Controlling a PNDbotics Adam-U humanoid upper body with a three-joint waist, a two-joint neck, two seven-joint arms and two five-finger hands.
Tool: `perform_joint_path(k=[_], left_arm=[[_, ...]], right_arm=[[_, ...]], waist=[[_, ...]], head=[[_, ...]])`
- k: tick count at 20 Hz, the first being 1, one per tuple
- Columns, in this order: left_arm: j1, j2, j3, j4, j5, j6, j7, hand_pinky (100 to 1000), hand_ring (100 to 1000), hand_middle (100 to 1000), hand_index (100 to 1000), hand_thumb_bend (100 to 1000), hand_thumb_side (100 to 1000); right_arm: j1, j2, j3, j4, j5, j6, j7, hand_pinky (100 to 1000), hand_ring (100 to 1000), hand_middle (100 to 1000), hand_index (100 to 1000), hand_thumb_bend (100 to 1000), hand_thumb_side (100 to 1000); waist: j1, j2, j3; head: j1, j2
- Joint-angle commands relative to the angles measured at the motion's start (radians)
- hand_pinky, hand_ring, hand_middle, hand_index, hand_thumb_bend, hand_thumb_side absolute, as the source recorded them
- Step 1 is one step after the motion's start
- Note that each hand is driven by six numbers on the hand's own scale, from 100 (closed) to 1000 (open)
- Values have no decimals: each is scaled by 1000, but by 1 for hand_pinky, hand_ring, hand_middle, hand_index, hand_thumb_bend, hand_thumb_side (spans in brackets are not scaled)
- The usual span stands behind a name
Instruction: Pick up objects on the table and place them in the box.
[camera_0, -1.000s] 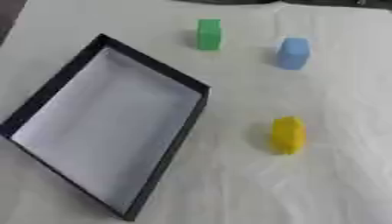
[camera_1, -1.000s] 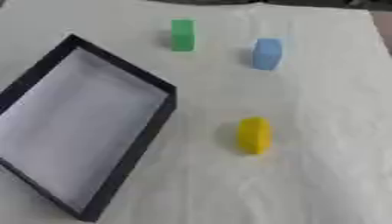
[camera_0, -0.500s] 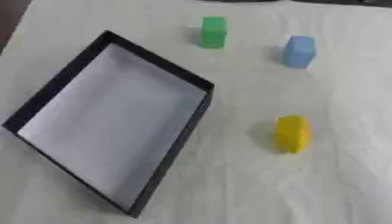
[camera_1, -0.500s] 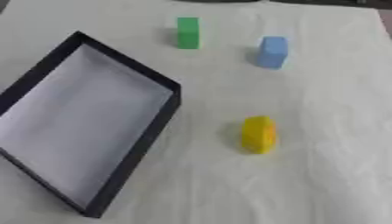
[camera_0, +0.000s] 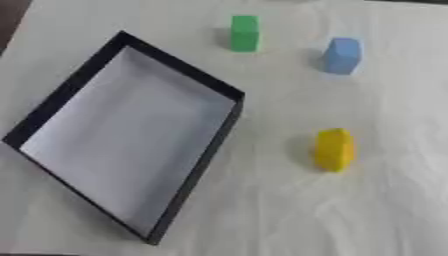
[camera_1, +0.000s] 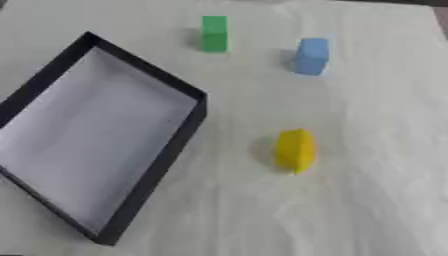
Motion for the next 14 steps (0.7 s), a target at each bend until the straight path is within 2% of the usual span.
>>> perform_joint_path(k=[1, 7, 10, 11, 14], left_arm=[[-8, 35, -1, -17, -2, 0, -2, 872, 783, 841, 860, 292, 672], [-11, 42, -10, -13, -3, 4, -10, 871, 783, 839, 858, 290, 673], [-16, 46, -15, -13, -4, 5, -15, 870, 782, 838, 857, 287, 672], [-17, 45, -16, -13, -4, 5, -16, 870, 782, 838, 857, 289, 673], [-19, 44, -20, -12, -3, 7, -19, 870, 782, 838, 857, 288, 675]], right_arm=[[9, -107, -17, 7, 24, 24, -7, 999, 991, 951, 945, 100, 417], [-18, -259, 9, 152, 15, 116, 18, 994, 982, 941, 940, 100, 415], [-33, -340, 28, 232, 36, 166, 25, 980, 969, 927, 930, 100, 340], [-45, -367, 34, 259, 47, 183, 28, 978, 968, 926, 930, 100, 342], [-104, -445, 54, 337, 55, 229, 55, 972, 966, 924, 927, 100, 264]], waist=[[-7, -41, 1], [-17, -45, 7], [-22, -43, 12], [-23, -42, 14], [-24, -42, 20]], head=[[-7, 2], [-16, 1], [-17, -4], [-18, -5], [-24, -2]])
